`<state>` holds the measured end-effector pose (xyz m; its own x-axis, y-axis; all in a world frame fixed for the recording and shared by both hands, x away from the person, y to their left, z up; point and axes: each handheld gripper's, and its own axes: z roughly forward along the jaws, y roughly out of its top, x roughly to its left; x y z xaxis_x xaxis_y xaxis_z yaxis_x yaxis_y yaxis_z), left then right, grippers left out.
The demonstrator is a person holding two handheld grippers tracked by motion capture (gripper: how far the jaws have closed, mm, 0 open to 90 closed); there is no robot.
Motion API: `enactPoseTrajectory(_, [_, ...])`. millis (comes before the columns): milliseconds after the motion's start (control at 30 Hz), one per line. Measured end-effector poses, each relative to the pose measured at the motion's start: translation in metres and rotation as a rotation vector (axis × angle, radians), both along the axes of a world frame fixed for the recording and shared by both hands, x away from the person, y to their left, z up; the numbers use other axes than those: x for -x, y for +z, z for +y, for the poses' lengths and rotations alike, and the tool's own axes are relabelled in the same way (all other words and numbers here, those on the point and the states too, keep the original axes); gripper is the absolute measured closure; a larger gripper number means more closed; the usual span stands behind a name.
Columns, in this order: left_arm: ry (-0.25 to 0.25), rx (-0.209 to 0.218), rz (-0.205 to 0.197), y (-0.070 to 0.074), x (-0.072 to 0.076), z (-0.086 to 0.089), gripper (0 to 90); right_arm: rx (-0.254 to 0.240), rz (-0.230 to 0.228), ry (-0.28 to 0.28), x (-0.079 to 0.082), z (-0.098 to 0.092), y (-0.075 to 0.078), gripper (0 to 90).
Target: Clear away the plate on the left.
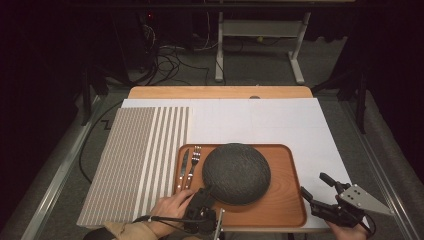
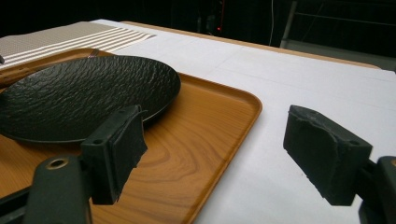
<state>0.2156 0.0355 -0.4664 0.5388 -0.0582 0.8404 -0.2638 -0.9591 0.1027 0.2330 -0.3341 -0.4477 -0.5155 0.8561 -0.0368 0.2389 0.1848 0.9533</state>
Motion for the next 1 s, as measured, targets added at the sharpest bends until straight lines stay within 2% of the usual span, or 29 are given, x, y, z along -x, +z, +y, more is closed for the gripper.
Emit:
enactPoseTrajectory(100, [-0.002,-0.013,-0.008,0.001,0.0,0.001,43.8,0.001,0.001,0.0,0.001,0.0,0.0,21.5])
enactPoseTrajectory(200, [0.001,0.003,-0.005,0.0,0.0,0.004,43.8,0.001,0.0,-0.001,0.0,0.0,0.0,21.5])
enactPoseTrajectory(600, [0.037,-0.005,-0.007,0.002,-0.001,0.015,43.8,0.004,0.004,0.0,0.0,0.001,0.0,21.5])
enactPoseTrajectory(1000, [0.056,0.007,-0.006,0.004,-0.003,0.025,43.8,0.005,0.007,-0.001,0.0,0.001,0.0,21.5])
